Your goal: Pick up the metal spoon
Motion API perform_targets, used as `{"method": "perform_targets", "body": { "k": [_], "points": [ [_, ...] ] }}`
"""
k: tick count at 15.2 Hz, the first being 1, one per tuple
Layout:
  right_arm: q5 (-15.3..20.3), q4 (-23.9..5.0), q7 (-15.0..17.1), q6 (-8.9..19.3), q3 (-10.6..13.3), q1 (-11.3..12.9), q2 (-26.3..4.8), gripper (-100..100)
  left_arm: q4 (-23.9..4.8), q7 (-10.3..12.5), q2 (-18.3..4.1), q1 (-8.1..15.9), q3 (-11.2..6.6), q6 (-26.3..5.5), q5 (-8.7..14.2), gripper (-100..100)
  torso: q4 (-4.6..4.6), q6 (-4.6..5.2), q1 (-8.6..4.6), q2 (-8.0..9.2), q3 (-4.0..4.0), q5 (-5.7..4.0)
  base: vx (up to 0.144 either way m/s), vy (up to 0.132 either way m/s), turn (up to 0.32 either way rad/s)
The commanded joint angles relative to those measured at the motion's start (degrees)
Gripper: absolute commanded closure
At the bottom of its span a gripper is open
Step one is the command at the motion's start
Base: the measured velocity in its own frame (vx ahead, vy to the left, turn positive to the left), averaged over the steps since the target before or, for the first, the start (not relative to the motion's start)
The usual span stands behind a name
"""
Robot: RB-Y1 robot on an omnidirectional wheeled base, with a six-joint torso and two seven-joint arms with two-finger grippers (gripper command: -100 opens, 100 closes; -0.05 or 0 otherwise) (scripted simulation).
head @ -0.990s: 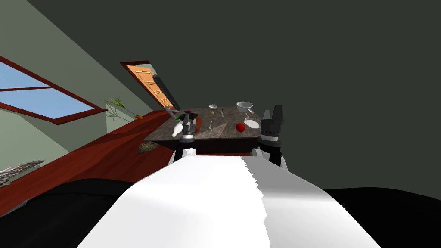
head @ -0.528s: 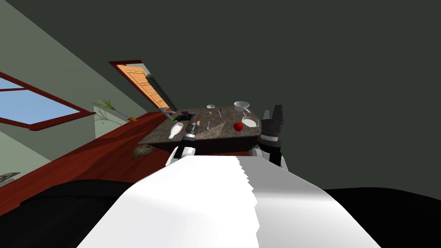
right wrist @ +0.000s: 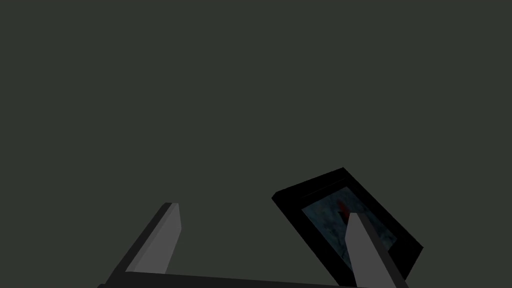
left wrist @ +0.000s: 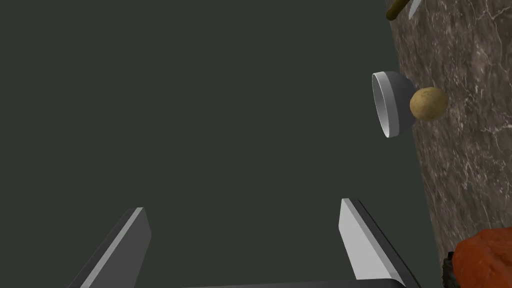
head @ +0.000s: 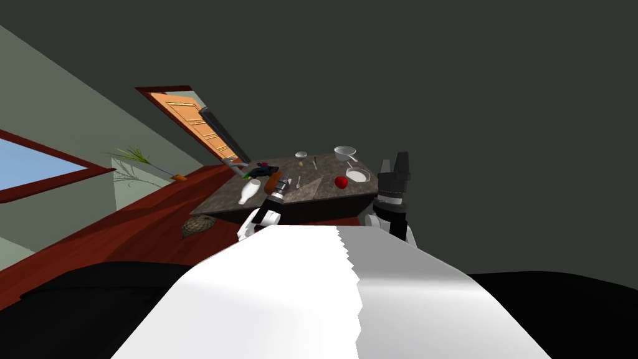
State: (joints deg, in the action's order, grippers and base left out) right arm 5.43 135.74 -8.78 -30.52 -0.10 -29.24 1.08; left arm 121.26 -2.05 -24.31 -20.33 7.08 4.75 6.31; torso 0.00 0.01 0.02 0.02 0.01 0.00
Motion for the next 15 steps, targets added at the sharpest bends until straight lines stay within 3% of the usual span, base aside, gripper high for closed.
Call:
{"method": "perform_targets", "body": {
  "k": [1,3,4,5,8,10,11,12,15],
  "points": [
    [0.0,0.0,0.0,0.0,0.0,0.0,0.0,0,-1.8,-0.2,-2.5,1.7,0.43,-2.9,0.5,-100,0.0,0.0,0.0,0.0,0.0,0.0,-0.01,-0.003,-0.125],
    [0.0,0.0,0.0,0.0,0.0,0.0,0.0,0,-1.8,-0.2,-2.5,1.7,0.43,-3.6,0.5,-100,0.0,0.01,0.0,0.0,0.0,0.0,-0.008,0.0,-0.073],
    [0.0,0.0,0.0,0.0,0.0,0.0,0.0,0,-2.9,-0.4,-4.4,2.7,0.78,-5.5,0.9,-100,0.0,-0.01,0.0,-0.01,0.0,0.0,-0.006,-0.003,-0.084],
    [0.0,0.0,0.0,0.0,0.0,0.0,0.0,0,-2.9,-0.4,-4.4,2.7,0.78,-5.9,0.9,-100,0.0,0.01,0.0,-0.02,-0.01,0.0,-0.006,-0.003,-0.096],
    [0.0,0.0,0.0,0.0,0.0,0.0,0.0,0,-5.1,-0.7,-8.0,4.7,1.52,-9.8,1.7,-100,0.0,0.01,-0.01,-0.01,-0.01,0.0,-0.009,-0.004,-0.132],
    [0.0,0.0,0.0,0.0,0.0,0.0,0.0,0,-5.1,-0.7,-8.0,4.7,1.52,-10.8,1.7,-100,0.0,0.0,-0.01,0.0,0.0,0.0,-0.009,-0.001,-0.065],
    [0.0,0.0,0.0,0.0,0.0,0.0,0.0,0,-6.2,-0.9,-9.8,5.7,1.91,-12.7,2.1,-100,0.0,-0.02,-0.01,0.0,0.0,0.0,-0.007,-0.005,-0.092],
    [0.0,0.0,0.0,0.0,0.0,0.0,0.0,0,-6.2,-0.9,-9.8,5.7,1.91,-13.2,2.1,-100,0.0,0.01,-0.02,-0.01,0.0,0.0,-0.007,-0.004,-0.107],
    [0.0,0.0,0.0,0.0,0.0,0.0,0.0,0,-8.5,-1.2,-13.3,7.7,2.72,-17.1,2.9,-100,0.0,0.01,-0.02,-0.01,-0.01,0.0,-0.01,-0.006,-0.123]
  ]
}}
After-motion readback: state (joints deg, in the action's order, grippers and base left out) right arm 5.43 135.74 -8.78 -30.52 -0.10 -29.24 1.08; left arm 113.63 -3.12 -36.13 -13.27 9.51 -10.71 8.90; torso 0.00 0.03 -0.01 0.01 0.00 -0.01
